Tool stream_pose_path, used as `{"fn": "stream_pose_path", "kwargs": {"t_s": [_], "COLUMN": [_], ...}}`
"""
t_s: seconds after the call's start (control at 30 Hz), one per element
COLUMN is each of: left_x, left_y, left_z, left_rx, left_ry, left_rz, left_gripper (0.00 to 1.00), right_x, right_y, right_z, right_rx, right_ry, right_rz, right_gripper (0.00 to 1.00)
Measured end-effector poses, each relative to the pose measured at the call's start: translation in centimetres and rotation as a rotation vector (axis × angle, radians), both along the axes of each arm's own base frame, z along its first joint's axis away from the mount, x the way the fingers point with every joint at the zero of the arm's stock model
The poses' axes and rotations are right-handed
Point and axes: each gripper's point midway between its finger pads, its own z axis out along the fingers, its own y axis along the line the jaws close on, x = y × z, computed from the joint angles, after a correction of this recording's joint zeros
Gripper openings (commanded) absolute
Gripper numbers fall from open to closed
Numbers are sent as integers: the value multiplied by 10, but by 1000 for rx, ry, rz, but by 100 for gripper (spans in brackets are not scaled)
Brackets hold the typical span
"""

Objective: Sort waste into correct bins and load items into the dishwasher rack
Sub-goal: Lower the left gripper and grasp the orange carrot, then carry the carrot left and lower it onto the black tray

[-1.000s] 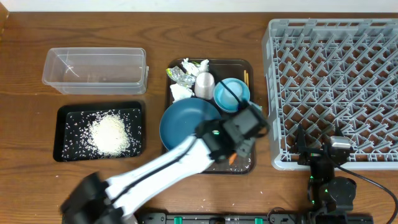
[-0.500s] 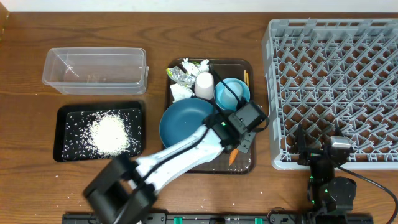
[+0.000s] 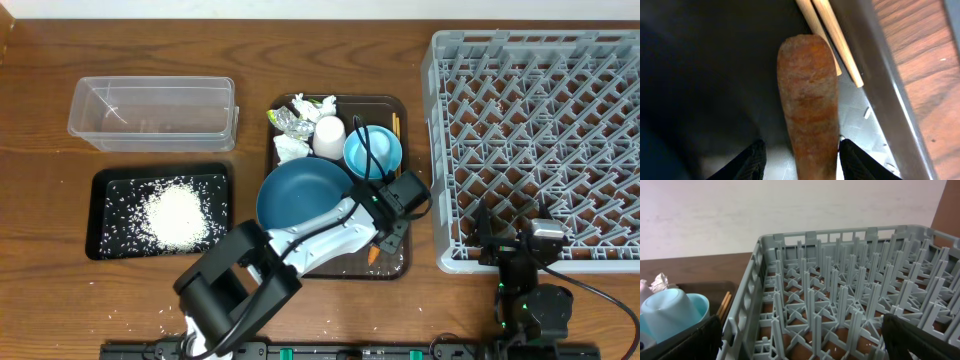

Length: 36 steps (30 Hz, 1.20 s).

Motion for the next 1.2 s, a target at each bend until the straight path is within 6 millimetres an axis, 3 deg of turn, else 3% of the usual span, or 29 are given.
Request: {"fn": "stream_pose_path", "kwargs": {"t_s": [0.13, 0.33, 0.7, 0.9, 0.97, 1.03, 1.2], "left_x": [-2, -10, -12, -16, -15, -13, 6], "left_y": [-7, -16, -15, -4, -3, -4, 8], "left_z": [0, -1, -1, 4, 16, 39, 127], "left_rx": [-13, -22, -17, 29, 14, -28, -199], "left_ry": [-11, -13, -12, 4, -11, -42, -172], "left_rz": [-16, -38, -39, -36, -34, -29, 28], "left_gripper": [49, 25, 19, 19, 19, 19, 19], "right_x": [0, 0, 0, 0, 0, 0, 0], "right_y": [0, 0, 0, 0, 0, 0, 0], "right_z": [0, 0, 0, 0, 0, 0, 0], "right_rx": [0, 0, 0, 0, 0, 0, 0], "right_ry": [0, 0, 0, 0, 0, 0, 0], "right_rz": [0, 0, 0, 0, 0, 0, 0], "right_gripper": [99, 99, 99, 99, 99, 99, 99]}}
